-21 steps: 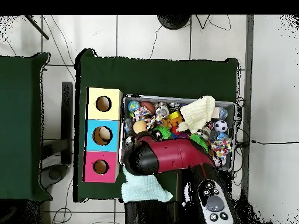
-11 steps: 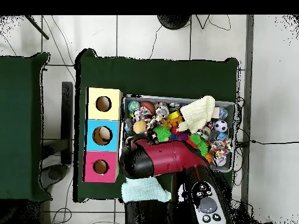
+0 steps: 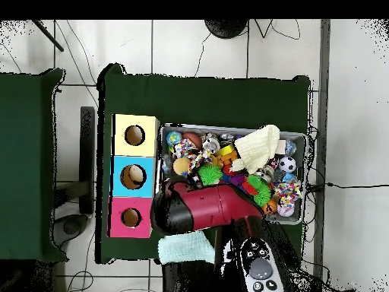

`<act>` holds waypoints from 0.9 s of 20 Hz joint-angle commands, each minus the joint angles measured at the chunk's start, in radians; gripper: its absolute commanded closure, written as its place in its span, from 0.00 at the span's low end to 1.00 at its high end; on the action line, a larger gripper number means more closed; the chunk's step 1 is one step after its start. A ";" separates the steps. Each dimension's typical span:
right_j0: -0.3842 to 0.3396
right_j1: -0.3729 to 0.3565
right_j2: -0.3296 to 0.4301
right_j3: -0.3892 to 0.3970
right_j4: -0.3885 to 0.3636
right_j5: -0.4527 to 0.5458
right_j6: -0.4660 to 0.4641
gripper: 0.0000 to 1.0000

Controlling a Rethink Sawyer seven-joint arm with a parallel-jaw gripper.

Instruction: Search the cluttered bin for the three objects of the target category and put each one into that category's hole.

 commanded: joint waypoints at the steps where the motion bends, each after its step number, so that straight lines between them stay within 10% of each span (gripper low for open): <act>1: 0.011 0.024 -0.009 -0.005 0.022 0.034 0.135 0.00; 18: -0.003 0.020 0.001 -0.004 0.028 0.057 0.105 0.00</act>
